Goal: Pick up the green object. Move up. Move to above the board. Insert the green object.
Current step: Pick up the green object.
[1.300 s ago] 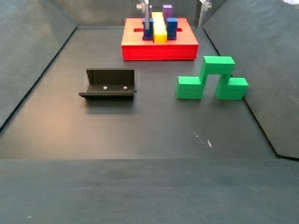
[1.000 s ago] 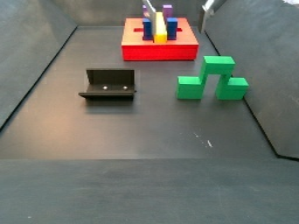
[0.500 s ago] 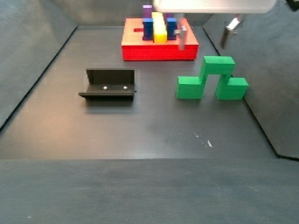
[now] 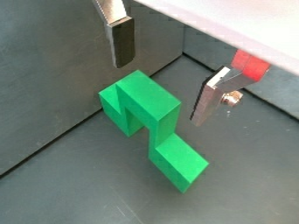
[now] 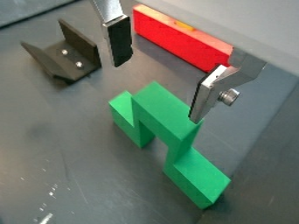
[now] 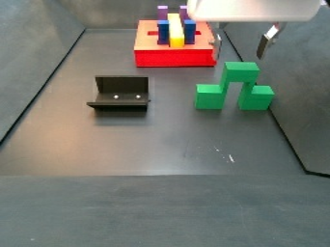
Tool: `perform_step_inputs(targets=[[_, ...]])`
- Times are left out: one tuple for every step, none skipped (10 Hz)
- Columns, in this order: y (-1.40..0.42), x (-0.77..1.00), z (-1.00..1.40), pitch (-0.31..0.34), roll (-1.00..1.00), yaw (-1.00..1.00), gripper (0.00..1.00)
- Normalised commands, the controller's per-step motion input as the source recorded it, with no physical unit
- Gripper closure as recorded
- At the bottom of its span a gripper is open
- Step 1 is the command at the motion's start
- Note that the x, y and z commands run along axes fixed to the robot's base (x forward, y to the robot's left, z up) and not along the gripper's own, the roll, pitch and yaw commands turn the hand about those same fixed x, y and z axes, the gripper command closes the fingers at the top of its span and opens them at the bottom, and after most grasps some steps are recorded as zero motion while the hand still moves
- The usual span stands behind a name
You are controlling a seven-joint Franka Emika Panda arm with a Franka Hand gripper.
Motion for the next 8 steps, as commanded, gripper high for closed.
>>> perform_step_inputs(targets=[[0.0,-0.16,-0.08,0.0,0.09,-0.03,0.0],[0.0,-0.08,-0.02,0.0,0.08,-0.04,0.0],[0.0,0.0,-0.01,0.006,0.09,-0.03,0.0],[0.0,0.08,-0.12,0.0,0.05,-0.03,0.0],[0.0,0.03,-0.16,0.0,0.03,-0.01,0.0],[0.0,0.0,-0.18,0.0,0.04,0.0,0.0],[0.0,0.0,-0.21,0.0,0.06,0.0,0.0],[0.09,-0.11,-0.31,0.0,0.09,-0.04,0.0]])
